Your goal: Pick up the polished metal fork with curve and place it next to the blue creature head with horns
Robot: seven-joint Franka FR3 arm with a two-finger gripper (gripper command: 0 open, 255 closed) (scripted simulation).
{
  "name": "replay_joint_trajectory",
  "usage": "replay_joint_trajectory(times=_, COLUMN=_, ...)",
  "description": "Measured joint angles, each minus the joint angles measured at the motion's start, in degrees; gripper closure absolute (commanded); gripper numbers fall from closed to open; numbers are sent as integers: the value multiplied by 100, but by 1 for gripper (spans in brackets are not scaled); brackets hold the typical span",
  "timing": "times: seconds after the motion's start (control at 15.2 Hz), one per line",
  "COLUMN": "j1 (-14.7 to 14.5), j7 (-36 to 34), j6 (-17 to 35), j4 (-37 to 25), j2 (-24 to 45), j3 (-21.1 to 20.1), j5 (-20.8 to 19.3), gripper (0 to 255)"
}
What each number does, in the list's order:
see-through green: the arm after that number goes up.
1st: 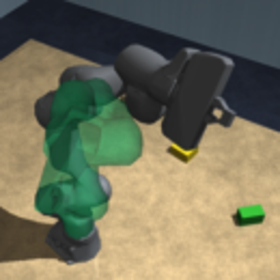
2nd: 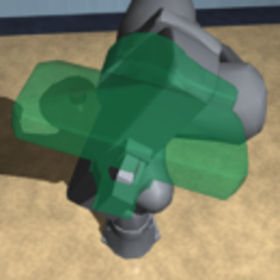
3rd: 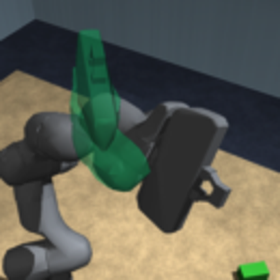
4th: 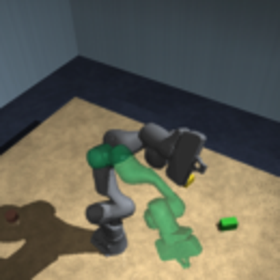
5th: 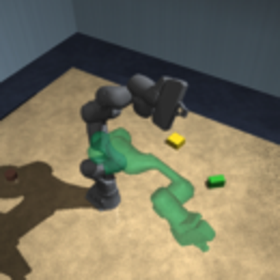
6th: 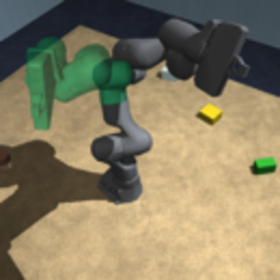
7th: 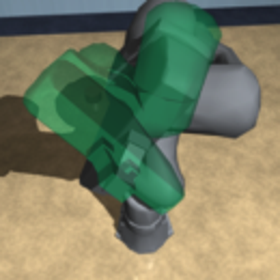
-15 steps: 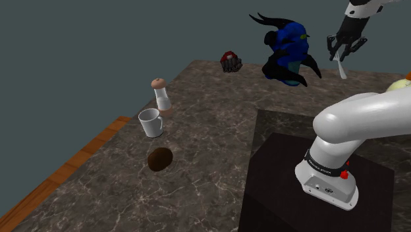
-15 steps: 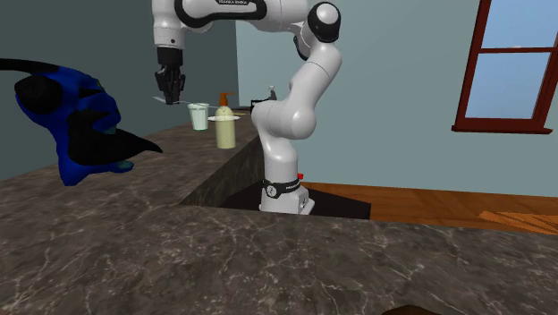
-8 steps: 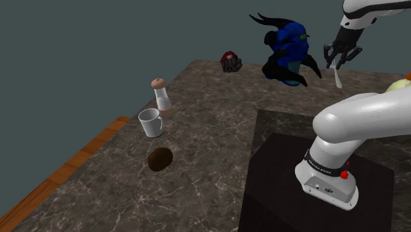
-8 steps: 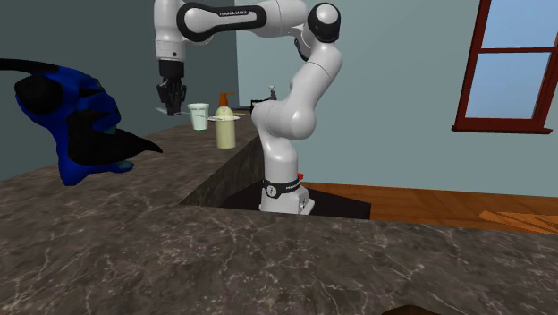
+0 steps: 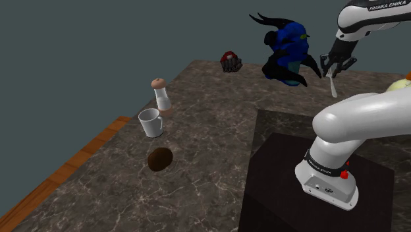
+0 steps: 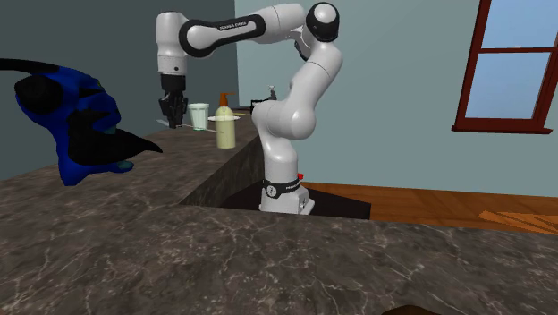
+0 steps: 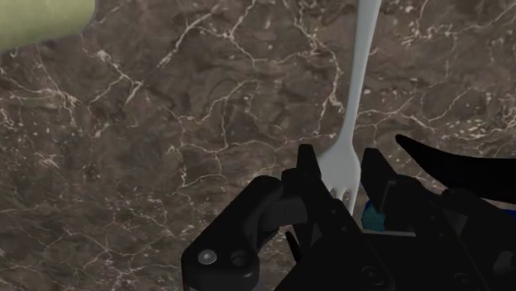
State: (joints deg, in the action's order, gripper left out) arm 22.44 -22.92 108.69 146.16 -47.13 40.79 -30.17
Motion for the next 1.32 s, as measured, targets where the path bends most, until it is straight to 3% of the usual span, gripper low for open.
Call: replay_joint_trajectory(times=1.32, j1=-43, j7=-120, j6=1752, j4=1006, j2=713, j3=951, j5=-631, gripper=255)
